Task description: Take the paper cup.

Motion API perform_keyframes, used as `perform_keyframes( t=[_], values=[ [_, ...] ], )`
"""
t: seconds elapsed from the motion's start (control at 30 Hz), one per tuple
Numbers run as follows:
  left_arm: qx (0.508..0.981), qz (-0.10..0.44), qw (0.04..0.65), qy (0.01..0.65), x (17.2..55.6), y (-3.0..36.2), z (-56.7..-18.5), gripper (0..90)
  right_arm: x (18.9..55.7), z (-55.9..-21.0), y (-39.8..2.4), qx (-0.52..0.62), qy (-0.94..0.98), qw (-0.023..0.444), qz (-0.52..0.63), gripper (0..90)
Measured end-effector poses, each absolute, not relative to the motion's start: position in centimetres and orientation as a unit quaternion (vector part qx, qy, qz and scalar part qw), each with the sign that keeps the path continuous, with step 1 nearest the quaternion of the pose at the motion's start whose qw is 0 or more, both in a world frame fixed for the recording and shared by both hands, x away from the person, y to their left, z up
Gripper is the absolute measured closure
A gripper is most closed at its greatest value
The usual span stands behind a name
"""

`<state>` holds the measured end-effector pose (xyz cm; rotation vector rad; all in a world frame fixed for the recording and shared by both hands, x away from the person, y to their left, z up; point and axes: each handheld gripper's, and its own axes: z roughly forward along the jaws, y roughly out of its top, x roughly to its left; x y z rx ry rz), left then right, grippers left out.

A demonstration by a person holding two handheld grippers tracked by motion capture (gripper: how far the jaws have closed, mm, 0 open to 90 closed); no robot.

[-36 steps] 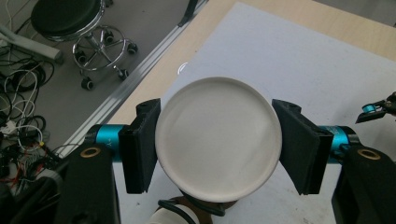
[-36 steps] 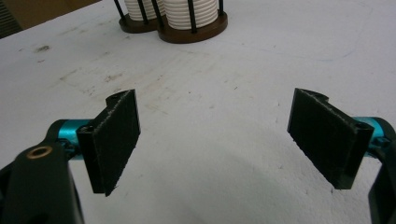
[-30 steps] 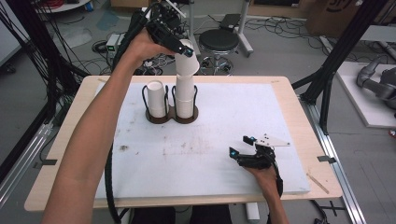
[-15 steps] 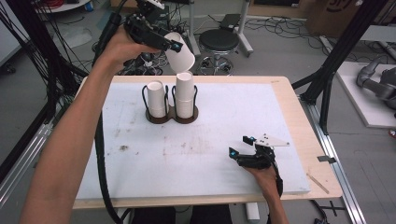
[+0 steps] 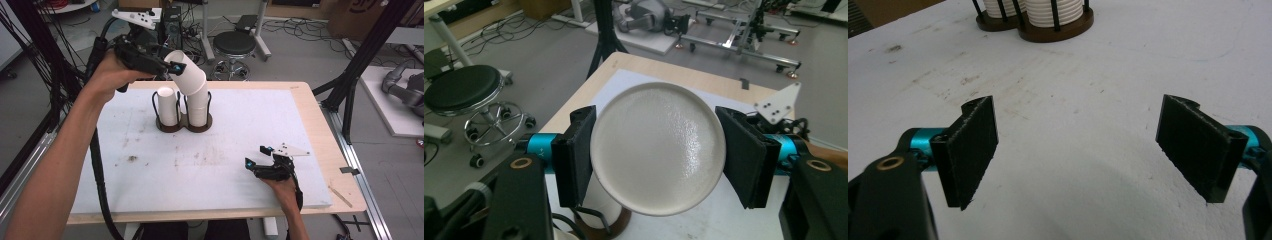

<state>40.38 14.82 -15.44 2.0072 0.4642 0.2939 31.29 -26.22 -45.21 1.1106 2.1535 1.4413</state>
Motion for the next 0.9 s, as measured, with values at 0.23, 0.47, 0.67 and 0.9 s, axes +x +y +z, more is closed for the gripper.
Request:
perform_keyframes(
  t=[0.23,0.47,0.67,0.9],
  values=[
    [0.823,0.114,0.530,0.168,37.7,16.2,-17.3,36.1,31.2,-45.2,-26.1,0.388,0.753,0.166,0.504,17.5],
    [0.812,0.111,0.550,0.161,35.2,17.9,-20.1,36.0,31.2,-45.2,-26.1,0.387,0.754,0.168,0.504,17.5],
    [0.810,0.116,0.551,0.163,33.7,19.1,-22.4,36.0,31.2,-45.2,-26.0,0.389,0.755,0.166,0.501,17.5],
    [0.800,0.110,0.561,0.182,33.1,20.3,-25.5,35.9,31.2,-45.2,-26.1,0.390,0.755,0.166,0.501,17.5]
  ],
)
